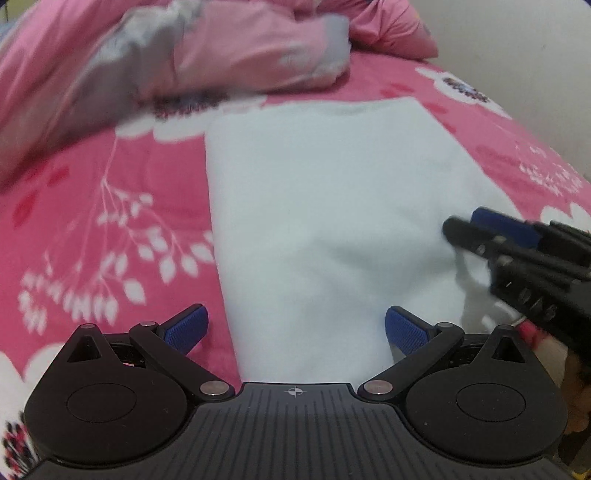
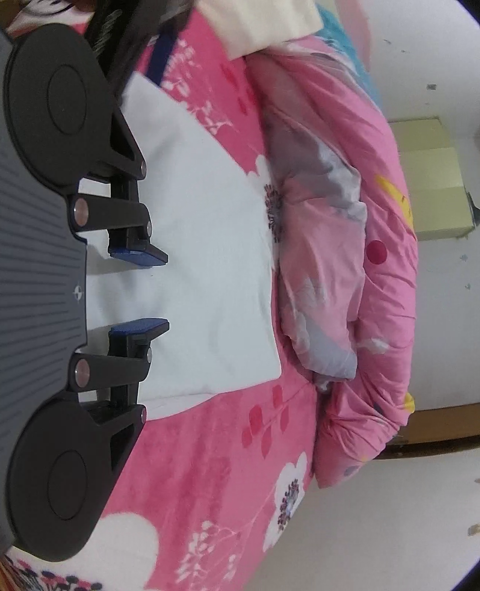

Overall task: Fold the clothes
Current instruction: 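Place both open grippers at the folded white sweatshirt edge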

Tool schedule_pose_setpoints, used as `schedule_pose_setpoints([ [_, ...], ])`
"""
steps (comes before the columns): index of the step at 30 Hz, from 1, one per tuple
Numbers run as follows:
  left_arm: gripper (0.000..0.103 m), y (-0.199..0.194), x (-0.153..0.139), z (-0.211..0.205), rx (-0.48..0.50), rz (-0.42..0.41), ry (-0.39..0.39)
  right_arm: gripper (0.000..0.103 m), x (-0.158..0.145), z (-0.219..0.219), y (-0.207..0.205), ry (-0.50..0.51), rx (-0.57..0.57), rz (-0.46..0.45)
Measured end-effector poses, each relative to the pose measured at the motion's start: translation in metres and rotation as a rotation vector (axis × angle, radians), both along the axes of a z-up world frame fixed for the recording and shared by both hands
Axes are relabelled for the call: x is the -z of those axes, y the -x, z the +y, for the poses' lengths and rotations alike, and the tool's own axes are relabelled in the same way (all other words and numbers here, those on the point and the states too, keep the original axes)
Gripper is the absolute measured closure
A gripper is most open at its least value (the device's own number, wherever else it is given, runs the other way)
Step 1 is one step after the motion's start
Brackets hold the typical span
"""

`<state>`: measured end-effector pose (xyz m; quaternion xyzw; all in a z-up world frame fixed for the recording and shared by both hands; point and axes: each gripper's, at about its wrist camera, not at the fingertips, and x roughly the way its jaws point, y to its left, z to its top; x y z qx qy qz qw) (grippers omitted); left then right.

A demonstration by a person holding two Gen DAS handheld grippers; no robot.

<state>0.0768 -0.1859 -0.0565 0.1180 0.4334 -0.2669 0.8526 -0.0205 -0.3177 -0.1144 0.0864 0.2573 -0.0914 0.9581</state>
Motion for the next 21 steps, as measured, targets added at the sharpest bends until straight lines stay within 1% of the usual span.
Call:
schedule_pose_setpoints([
  [2,0.000,-0.003,0.002,0.003,-0.013,0.021,0.025,0.070,0.002,-0.002,0.000,-0.017,-0.001,0.000],
  [5,0.000,-0.004,0.003,0.004,-0.016,0.036,0.037,0.070,0.003,-0.004,0.000,-0.032,-0.001,0.000],
  [12,0.000,-0.002,0.002,0.005,-0.018,0.029,0.042,0.069,0.002,-0.003,0.000,-0.030,0.000,0.002],
  [14,0.000,0.000,-0.001,0.005,-0.010,0.011,0.033,0.069,0.002,-0.003,0.000,-0.032,0.000,0.001],
  [16,0.000,0.007,-0.008,0.004,0.008,-0.027,0.028,0.069,0.003,-0.004,0.000,-0.034,0.000,0.000],
  [18,0.000,0.013,-0.016,0.004,0.025,-0.063,0.029,0.069,0.002,-0.004,0.000,-0.036,0.000,-0.001],
  [21,0.000,0.016,-0.027,0.005,0.038,-0.096,0.042,0.069,0.002,-0.004,0.001,-0.038,0.000,-0.002],
])
